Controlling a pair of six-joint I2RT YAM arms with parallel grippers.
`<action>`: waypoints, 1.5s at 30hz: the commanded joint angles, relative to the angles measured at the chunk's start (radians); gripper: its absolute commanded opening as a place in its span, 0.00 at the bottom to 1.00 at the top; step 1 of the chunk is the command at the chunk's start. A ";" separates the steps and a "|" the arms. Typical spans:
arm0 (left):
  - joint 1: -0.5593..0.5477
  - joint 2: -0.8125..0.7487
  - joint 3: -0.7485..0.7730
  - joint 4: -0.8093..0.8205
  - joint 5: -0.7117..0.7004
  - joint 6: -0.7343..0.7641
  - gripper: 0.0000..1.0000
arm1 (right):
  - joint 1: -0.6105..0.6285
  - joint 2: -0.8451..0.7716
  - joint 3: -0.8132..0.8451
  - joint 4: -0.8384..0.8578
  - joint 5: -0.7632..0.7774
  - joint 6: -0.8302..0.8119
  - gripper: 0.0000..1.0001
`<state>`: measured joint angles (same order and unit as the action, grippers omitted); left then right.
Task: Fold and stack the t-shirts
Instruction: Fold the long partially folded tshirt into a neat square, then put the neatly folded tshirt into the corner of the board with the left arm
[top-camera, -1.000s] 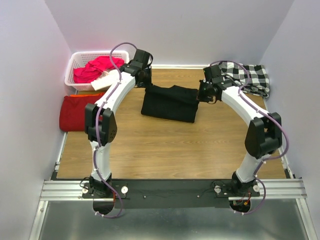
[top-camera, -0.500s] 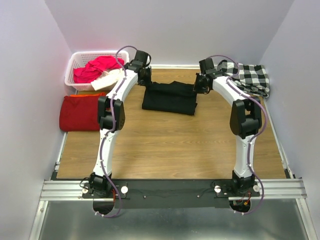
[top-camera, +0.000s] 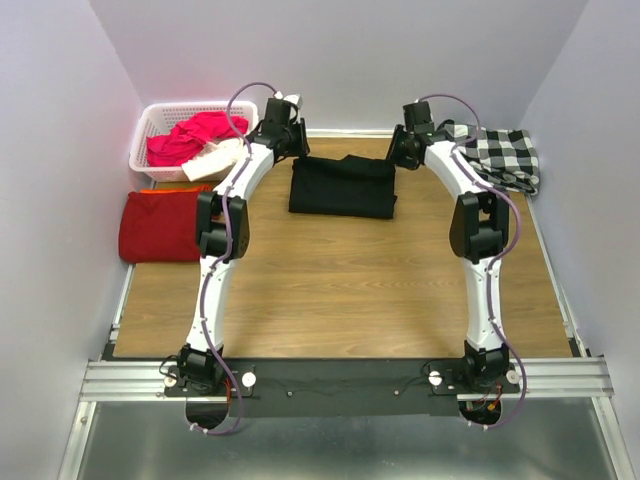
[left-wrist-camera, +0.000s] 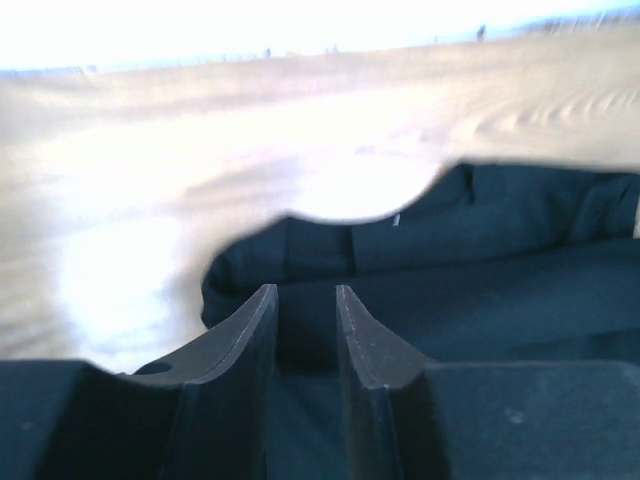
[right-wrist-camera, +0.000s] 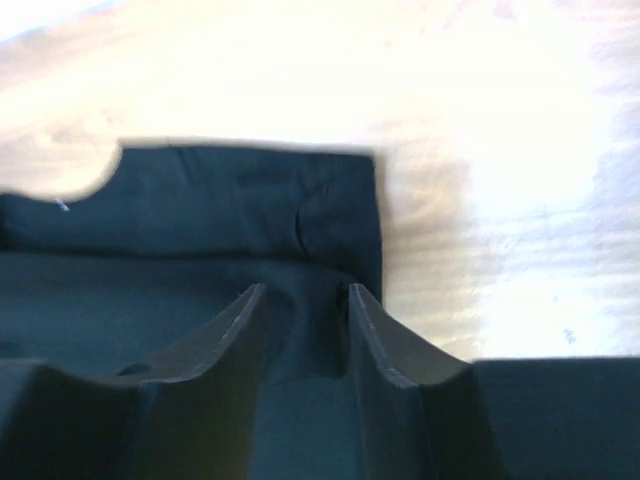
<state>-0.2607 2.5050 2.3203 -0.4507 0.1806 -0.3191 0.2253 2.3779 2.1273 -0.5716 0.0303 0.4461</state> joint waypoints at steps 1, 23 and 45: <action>0.012 -0.119 -0.012 0.159 -0.063 -0.028 0.41 | -0.046 -0.002 0.101 0.012 0.040 0.003 0.49; -0.101 -0.284 -0.355 0.035 0.057 0.057 0.38 | 0.016 -0.238 -0.312 0.018 -0.185 -0.026 0.51; -0.120 -0.420 -0.826 -0.045 -0.124 -0.020 0.31 | 0.069 -0.272 -0.653 0.033 -0.214 -0.004 0.50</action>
<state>-0.3866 2.1403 1.6093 -0.4145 0.1226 -0.3202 0.2928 2.1265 1.5875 -0.4885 -0.2218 0.4381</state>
